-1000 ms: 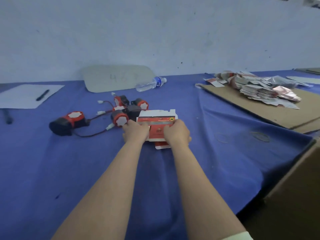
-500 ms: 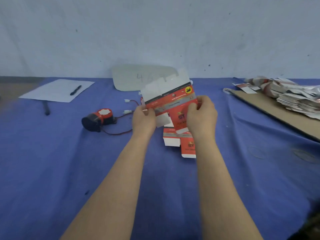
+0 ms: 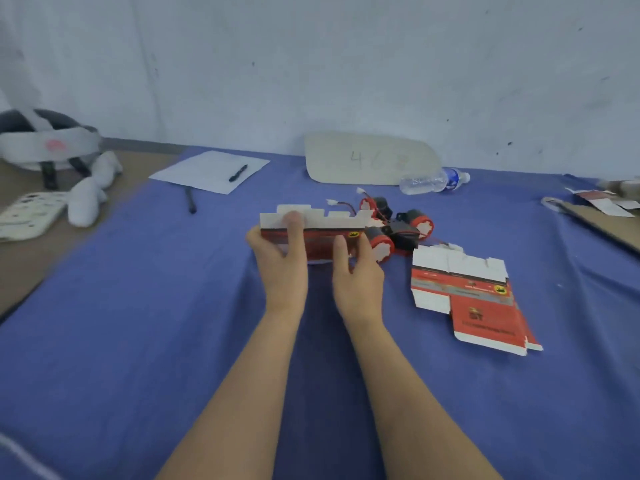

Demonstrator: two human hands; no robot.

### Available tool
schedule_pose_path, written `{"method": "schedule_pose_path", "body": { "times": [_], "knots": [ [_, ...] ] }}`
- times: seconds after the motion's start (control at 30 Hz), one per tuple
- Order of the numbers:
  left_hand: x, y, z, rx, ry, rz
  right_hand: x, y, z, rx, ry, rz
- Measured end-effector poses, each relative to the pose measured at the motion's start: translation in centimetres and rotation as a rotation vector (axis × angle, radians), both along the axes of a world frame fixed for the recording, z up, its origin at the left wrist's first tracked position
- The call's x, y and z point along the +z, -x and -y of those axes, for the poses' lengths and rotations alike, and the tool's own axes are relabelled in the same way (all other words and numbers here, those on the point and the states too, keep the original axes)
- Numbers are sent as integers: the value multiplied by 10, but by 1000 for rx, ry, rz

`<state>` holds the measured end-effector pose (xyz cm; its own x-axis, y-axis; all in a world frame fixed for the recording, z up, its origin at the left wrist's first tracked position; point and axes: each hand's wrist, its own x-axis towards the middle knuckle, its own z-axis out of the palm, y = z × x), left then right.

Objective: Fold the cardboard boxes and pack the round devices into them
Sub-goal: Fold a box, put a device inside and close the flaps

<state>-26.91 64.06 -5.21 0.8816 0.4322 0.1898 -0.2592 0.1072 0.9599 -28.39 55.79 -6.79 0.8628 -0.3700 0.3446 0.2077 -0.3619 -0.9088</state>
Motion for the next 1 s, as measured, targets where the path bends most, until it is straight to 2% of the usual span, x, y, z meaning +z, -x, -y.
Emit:
{"method": "schedule_pose_path", "body": {
  "times": [0.2,0.37,0.5,0.63,0.87,1.0],
  "knots": [
    [-10,0,-7,76,-108,32,-6,1,1,6,-80,8],
    [-16,2,-8,36,-144,49,1,5,-3,26,-169,37],
    [-11,4,-7,-106,-63,94,0,3,0,-26,-185,63],
    [-9,6,-4,-155,-20,144,-1,-1,8,-20,-184,54],
    [-15,5,-4,-156,-58,75,-3,-6,6,92,-253,48],
    [-12,7,-1,-147,-84,100,-5,-7,3,156,-264,34]
  ]
}}
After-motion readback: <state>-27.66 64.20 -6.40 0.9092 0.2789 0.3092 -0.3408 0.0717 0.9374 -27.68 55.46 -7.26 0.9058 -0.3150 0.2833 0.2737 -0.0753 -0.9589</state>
